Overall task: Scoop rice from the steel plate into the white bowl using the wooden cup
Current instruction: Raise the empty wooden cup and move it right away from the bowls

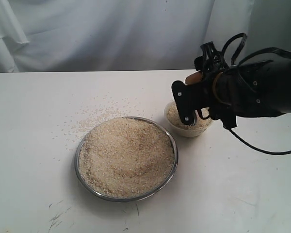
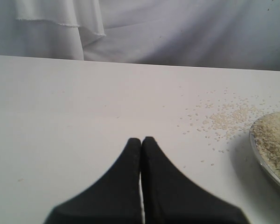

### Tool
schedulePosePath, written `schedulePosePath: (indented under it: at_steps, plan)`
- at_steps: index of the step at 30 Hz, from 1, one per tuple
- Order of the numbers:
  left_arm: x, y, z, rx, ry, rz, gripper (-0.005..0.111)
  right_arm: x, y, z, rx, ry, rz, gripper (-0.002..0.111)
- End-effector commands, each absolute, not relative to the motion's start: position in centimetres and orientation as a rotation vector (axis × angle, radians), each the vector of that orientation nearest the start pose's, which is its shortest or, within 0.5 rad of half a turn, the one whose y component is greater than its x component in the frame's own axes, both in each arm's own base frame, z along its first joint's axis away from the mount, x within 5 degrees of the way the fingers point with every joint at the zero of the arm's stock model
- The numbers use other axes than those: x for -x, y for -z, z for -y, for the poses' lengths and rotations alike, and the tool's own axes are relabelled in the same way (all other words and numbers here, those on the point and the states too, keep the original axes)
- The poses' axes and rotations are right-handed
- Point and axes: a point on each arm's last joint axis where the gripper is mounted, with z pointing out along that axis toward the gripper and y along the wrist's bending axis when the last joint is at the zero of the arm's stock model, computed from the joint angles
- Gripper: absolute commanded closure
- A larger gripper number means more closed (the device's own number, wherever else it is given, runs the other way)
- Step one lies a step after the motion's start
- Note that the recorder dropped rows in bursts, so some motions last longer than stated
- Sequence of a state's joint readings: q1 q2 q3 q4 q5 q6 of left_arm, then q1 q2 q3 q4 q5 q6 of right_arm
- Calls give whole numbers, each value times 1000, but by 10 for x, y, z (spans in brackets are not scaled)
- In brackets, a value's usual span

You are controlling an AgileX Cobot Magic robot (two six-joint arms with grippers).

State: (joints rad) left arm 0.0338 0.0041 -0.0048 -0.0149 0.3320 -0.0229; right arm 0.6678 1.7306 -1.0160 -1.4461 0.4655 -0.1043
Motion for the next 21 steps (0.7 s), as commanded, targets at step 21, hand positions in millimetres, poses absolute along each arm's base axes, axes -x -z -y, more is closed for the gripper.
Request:
schedulePosePath:
  at_steps: [21]
  plan:
    - [-54,-184,-1,58,8,-1801,107,-224,-261,-126,1015,119,-1865,108]
